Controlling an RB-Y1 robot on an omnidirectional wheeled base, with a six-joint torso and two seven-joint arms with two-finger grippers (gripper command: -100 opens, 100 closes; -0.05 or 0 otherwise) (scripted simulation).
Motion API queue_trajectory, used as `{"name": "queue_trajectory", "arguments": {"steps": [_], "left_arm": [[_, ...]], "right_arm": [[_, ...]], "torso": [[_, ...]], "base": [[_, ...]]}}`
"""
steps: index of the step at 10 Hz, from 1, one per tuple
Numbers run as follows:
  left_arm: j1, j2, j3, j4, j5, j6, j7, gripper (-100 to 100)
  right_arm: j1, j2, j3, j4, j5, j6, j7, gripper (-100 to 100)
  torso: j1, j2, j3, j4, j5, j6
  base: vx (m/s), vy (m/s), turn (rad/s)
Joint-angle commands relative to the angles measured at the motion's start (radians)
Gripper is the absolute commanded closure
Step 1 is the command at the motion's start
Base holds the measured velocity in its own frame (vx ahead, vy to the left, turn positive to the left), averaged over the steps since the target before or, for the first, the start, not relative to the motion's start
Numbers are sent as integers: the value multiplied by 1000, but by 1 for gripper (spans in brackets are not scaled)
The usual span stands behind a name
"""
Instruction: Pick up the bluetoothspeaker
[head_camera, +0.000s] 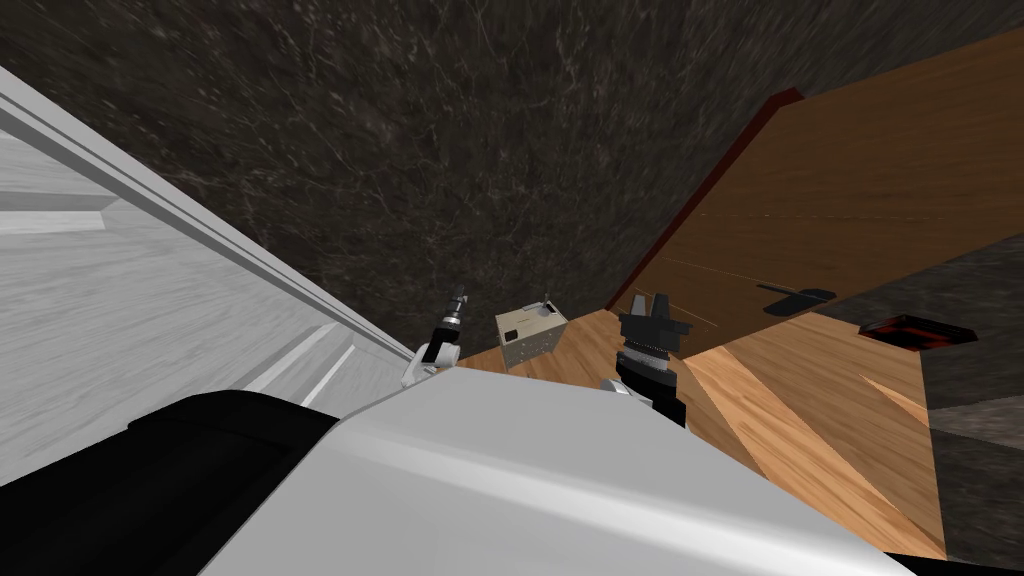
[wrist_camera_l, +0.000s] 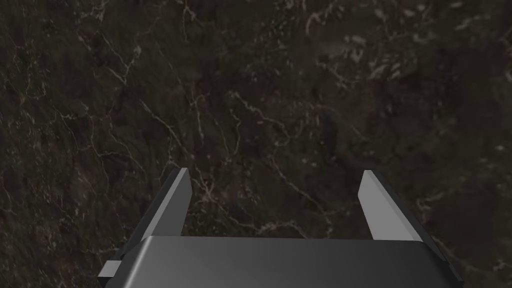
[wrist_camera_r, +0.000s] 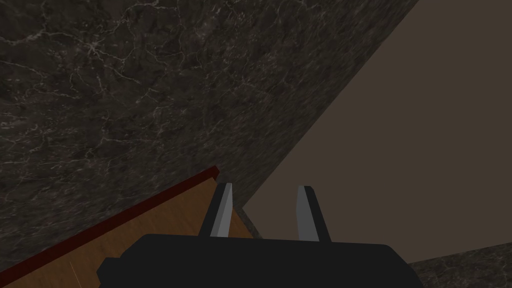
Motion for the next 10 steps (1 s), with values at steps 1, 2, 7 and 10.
{"name": "queue_trajectory", "arguments": {"steps": [1, 2, 7, 10], "left_arm": [[-21, 15, 11, 32, -3, 50, 1, -100], [-21, 15, 11, 32, -3, 71, 1, -100], [-68, 35, 30, 105, -10, 204, 0, -100], [-119, 48, 49, 181, -15, 298, 1, -100]], "right_arm": [[0, 0, 0, 0, 0, 0, 0, 0], [0, 0, 0, 0, 0, 0, 0, 0], [0, 0, 0, 0, 0, 0, 0, 0], [0, 0, 0, 0, 0, 0, 0, 0]], "torso": [[0, 0, 0, 0, 0, 0], [0, 0, 0, 0, 0, 0], [-1, 0, 0, 0, 0, 0], [-1, 0, 0, 0, 0, 0]], "base": [[-3, -34, -1], [-2, -30, 1], [0, -29, 0], [4, -42, 3]]}}
